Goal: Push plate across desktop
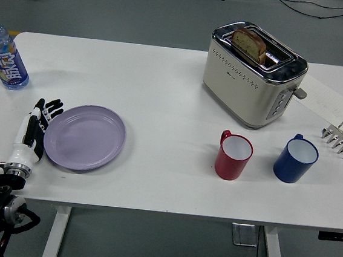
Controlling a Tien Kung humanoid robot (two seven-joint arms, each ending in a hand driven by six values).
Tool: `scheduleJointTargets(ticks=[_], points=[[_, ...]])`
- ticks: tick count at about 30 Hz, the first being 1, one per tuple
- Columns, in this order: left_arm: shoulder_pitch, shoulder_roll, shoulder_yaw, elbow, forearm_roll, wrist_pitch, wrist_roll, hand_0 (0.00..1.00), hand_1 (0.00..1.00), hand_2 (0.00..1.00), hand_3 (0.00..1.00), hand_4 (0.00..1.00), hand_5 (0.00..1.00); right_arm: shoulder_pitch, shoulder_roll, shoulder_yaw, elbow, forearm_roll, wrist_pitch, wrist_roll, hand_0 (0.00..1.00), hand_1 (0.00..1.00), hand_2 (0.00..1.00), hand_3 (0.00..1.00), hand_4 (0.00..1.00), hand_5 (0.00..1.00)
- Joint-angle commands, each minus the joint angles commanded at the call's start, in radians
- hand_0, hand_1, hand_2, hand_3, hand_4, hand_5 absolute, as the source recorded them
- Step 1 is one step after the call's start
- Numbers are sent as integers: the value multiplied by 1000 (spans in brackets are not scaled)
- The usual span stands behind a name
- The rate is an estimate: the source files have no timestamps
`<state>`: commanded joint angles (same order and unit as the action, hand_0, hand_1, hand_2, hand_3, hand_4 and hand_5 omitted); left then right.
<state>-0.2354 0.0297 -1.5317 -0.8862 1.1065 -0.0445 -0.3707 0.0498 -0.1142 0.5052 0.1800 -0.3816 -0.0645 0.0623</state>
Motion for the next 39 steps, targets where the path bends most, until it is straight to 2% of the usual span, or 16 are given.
scheduleJointTargets(ticks=[39], points=[[-38, -28, 128, -15, -24, -3, -2, 809, 837, 812, 719, 569, 998, 13, -4, 11, 0, -20, 3, 0, 703, 721, 789, 738, 334, 266]])
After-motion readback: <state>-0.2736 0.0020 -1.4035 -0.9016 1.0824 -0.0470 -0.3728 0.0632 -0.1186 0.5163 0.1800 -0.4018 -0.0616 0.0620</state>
